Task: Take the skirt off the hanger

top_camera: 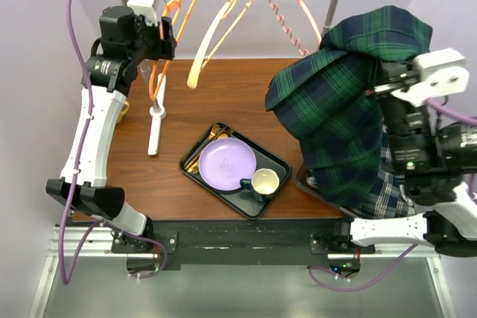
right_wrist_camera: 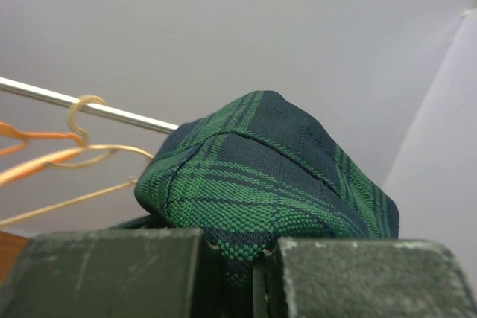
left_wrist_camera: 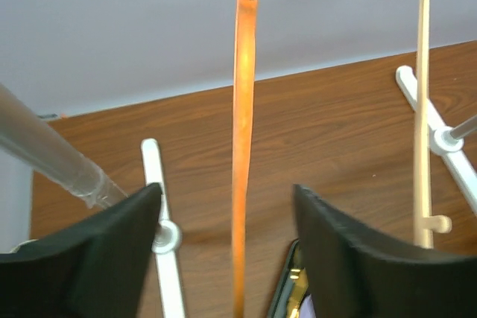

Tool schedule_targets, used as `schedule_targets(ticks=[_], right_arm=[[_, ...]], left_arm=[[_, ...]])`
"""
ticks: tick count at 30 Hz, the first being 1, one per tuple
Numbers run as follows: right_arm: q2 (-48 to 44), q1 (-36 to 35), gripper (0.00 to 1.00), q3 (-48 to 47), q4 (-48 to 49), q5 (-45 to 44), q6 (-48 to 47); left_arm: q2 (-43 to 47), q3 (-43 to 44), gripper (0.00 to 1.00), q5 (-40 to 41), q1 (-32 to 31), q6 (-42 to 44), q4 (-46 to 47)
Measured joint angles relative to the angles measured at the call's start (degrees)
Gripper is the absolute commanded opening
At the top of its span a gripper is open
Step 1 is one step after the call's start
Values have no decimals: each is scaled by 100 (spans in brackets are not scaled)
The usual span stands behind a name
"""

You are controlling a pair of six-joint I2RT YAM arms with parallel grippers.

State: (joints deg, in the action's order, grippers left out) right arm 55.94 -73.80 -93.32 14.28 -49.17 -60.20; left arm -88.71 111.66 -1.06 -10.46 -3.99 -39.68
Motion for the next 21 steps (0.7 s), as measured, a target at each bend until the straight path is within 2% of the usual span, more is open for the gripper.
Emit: schedule_targets(ticks=[1,3,6,16,19,21], right_arm=[[-11,0,0,219,319,-42,-286],[-20,39,0,616,767,-175,-804],[0,356,0,999,914,-337,-1080],[780,3261,0,1340,-1346,-597,739],[817,4002,0,1641,-1974,-748,1034],[754,4345,0,1729,-2035,-863,992]], left_arm=[[83,-74,99,2,0,7,17],[271,-264,100,9,2,42,105],[741,-752,100,116,4,37,275],[1989,-1718,100,734,15,79,772],[2498,-2420,100,949,22,70,1054],[2896,-2999,100,1051,24,61,1215]])
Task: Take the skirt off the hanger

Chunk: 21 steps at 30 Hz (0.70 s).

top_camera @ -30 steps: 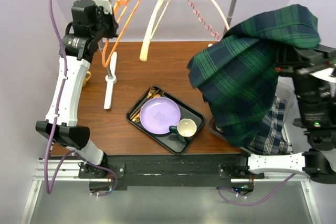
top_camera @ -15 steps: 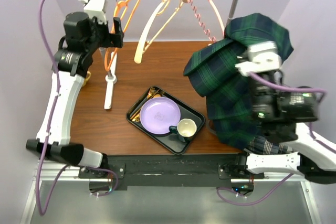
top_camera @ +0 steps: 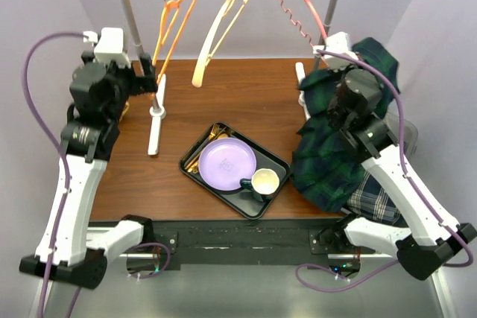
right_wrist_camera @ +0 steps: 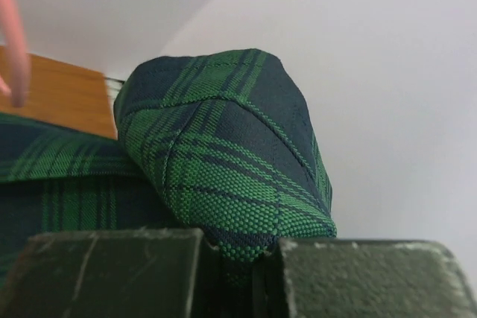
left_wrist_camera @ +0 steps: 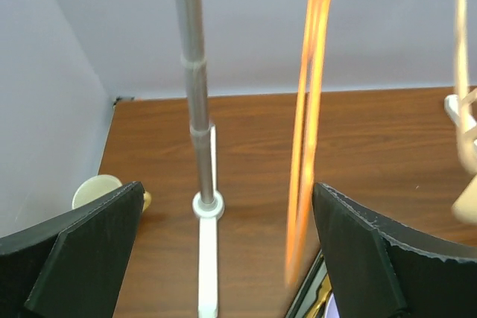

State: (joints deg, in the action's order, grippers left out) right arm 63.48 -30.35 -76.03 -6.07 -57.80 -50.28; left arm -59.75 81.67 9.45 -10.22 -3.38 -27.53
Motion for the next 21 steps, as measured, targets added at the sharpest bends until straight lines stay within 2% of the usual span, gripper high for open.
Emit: schedule_targets(ticks=[4,9,12,14,16,21], right_arm=[[-201,450,0,-153,299,-166,-393],[-162,772,0,-695,890,-197,-1045],[-162,802,0,-778,752,-225,-955],[-162,817,0,-767,293,-181,-557],[-184,820,0,-634,-317,-50,282],[-376,824,0,345,-2022,916,3458]], left_arm=[[667,-905,100,258,2,-31,129],[1207,-1519,100,708,2,-103,457],[1412,-1825,100,844,2,-164,671],[1491,-1998,100,892,2,-195,785],[1504,-2168,100,925,2,-201,887],[1574,-2599,100,1086,2,-203,1056]])
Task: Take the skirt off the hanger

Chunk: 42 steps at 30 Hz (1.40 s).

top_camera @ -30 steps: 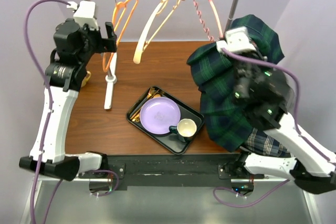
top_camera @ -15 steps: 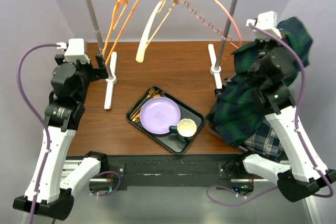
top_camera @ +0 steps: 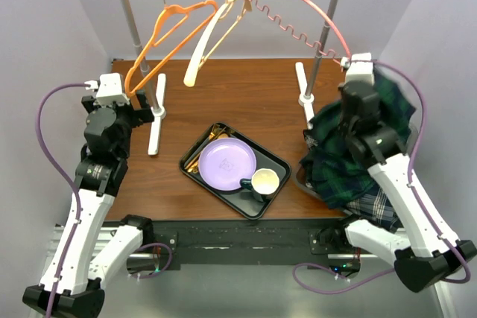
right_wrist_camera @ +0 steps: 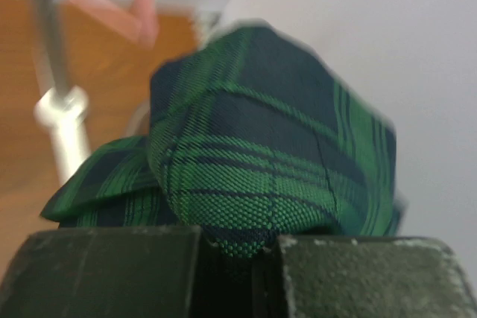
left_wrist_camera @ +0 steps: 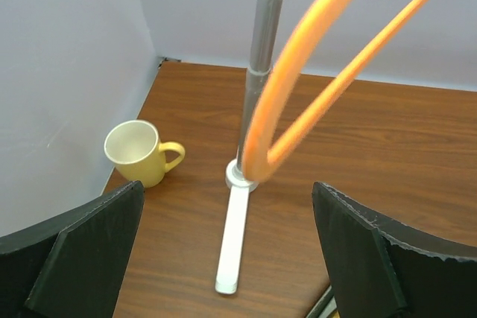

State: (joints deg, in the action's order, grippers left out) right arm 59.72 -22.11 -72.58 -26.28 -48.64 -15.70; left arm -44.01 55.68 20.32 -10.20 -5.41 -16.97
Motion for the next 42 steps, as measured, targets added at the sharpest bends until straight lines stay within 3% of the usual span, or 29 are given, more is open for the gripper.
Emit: schedule_targets(ticks=[2,7,12,17,21,24,25,31,42], right_arm=[[-247,0,0,883,-280,468,1320],[-575,50,0,2527,-505,1051,3335],[-179,549,0,3018,-92,1434,4382],[216,1897,1,4006,1080,2876,5158],[896,2483,18,4100,1823,3770,5431],[946,2520,37,4026,1893,3901,5434],[870,2520,48,3991,1832,3904,5423],[0,2514,86,3379,621,3556,5305],[-850,2551,92,1971,-1377,2608,5056]], left_arm=[[131,-173,100,120,0,0,28],[529,-411,100,341,-4,2,275],[658,-433,100,505,-46,0,503],[605,-485,100,570,-50,-2,553],[599,-527,100,623,-50,-2,560],[603,-544,100,671,-50,0,557],[603,-544,100,691,-50,0,557],[656,-581,100,752,-50,0,570],[619,-660,100,756,-50,0,581]])
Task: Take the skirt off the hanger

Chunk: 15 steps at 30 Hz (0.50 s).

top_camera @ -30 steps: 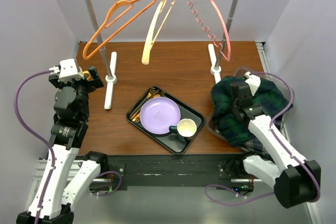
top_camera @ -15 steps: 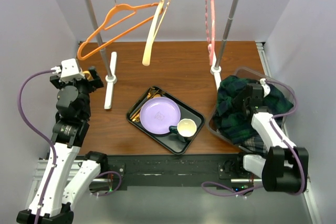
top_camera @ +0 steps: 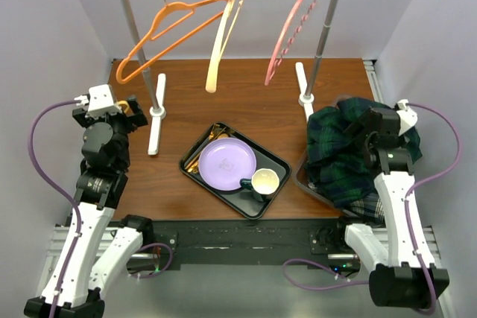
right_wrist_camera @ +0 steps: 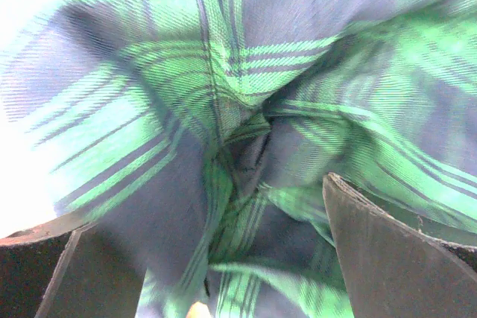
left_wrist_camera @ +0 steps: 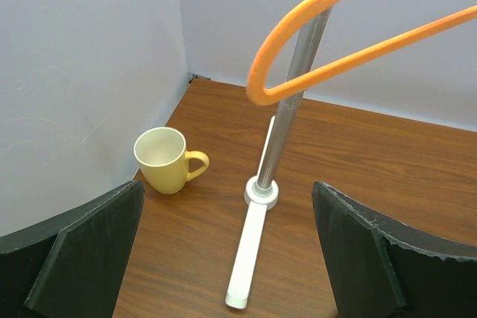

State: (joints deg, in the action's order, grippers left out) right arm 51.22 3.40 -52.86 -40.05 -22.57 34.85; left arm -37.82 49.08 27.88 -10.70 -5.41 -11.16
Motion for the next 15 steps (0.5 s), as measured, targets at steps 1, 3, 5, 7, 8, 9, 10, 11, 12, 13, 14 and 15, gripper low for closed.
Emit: schedule_targets(ticks=[1,3,5,7,8,9,10,11,12,13,14,15], right_arm=[[-76,0,92,-129,-122,-37,-11],[-212,2,93,-354,-341,-52,-13],[-334,4,94,-586,-577,-44,-13],[-417,4,91,-844,-780,-17,-9],[-442,4,88,-942,-855,-7,-9],[-450,4,85,-1058,-935,26,-9],[-452,4,75,-1180,-992,96,-11],[-452,4,67,-1287,-988,170,-39],[-452,4,56,-1357,-966,273,-72],[-455,4,39,-1405,-885,345,-114],[-437,4,34,-1440,-728,470,-177],[-422,4,31,-1462,-625,570,-264]], left_arm=[[9,-28,100,0,0,0,-7],[26,-63,100,2,0,0,-7],[42,-92,100,2,0,0,-4],[59,-116,100,2,0,0,-7],[61,-118,100,2,0,0,-2],[63,-118,100,2,0,0,-4],[72,-118,100,2,0,0,-2],[74,-120,100,2,0,0,-4],[85,-120,100,2,0,0,-2],[96,-120,100,0,0,0,-2],[109,-120,100,-2,0,-2,-2],[116,-122,100,-11,0,-2,0]])
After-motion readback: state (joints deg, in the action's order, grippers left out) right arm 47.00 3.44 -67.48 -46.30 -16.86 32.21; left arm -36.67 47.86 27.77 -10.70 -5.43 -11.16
